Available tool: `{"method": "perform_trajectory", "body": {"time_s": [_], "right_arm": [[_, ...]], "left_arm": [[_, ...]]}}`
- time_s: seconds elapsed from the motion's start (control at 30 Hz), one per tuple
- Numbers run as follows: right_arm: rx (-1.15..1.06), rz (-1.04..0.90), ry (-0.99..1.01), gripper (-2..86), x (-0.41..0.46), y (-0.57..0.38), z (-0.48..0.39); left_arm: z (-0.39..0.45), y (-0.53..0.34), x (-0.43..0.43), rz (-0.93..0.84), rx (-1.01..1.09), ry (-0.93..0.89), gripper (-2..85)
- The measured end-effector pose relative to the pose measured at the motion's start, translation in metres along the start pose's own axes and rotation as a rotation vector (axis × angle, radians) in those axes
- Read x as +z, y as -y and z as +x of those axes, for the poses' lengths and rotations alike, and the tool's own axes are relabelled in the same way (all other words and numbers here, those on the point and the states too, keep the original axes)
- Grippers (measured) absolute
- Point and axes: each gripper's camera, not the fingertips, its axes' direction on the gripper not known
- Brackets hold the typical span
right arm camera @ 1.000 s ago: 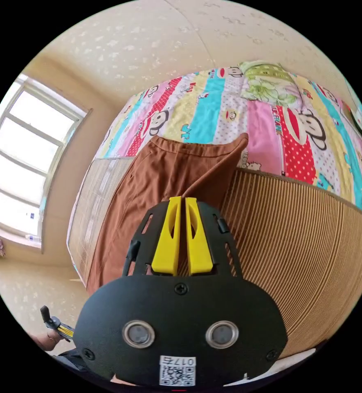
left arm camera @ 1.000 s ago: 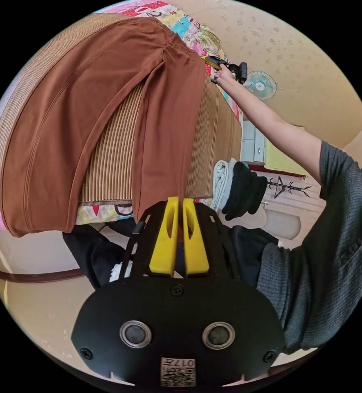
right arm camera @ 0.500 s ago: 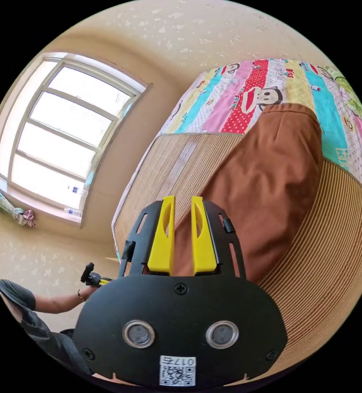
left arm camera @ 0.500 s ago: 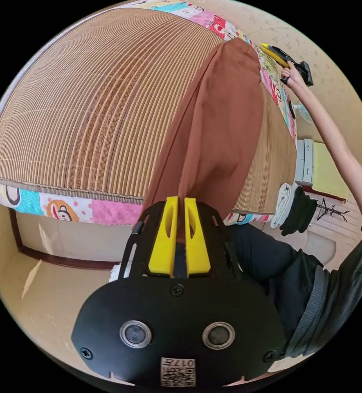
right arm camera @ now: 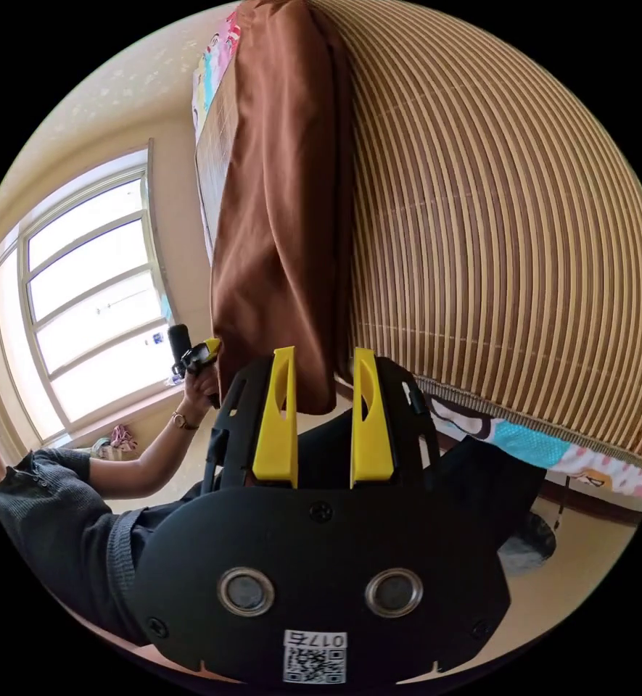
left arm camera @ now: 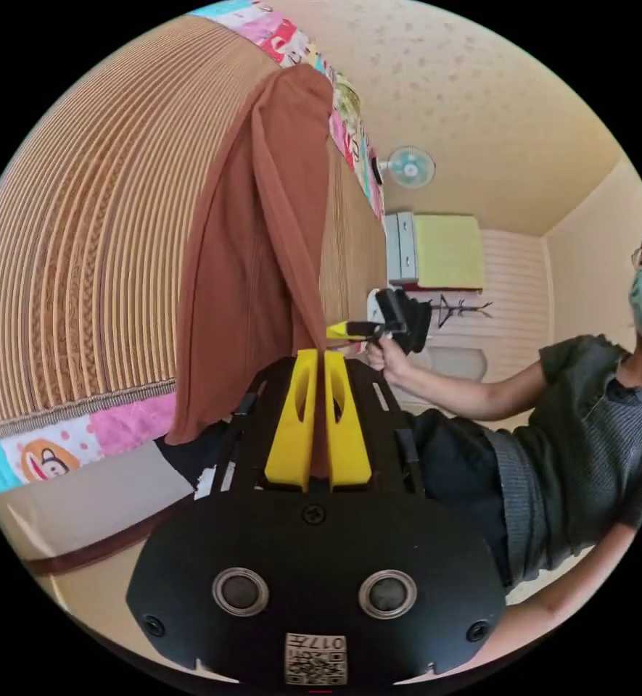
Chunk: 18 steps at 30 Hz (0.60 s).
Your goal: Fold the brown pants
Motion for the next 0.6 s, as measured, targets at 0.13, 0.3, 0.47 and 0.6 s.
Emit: {"method": "perform_trajectory", "body": {"time_s": [0.13, 0.3, 0.47, 0.6], "right_arm": [[0.013, 0.008, -0.006, 11.4, 0.023, 0.002, -0.001], [-0.039, -0.067, -0.070, 9.5, 0.057, 0.028, -0.008], [-0.085, -0.124, -0.143, 3.2, 0.055, 0.037, -0.012], [-0.187, -0.046, -0.085, 2.1, 0.017, 0.015, -0.027]], "left_arm": [[-0.039, -0.008, -0.005, -0.012, -0.207, 0.256, -0.7], [-0.027, 0.017, 0.000, -0.107, -0.236, 0.356, -0.5], [-0.003, 0.031, 0.003, -0.242, -0.164, 0.441, -0.4], [0.038, 0.028, 0.002, -0.324, 0.033, 0.327, -0.6]]}}
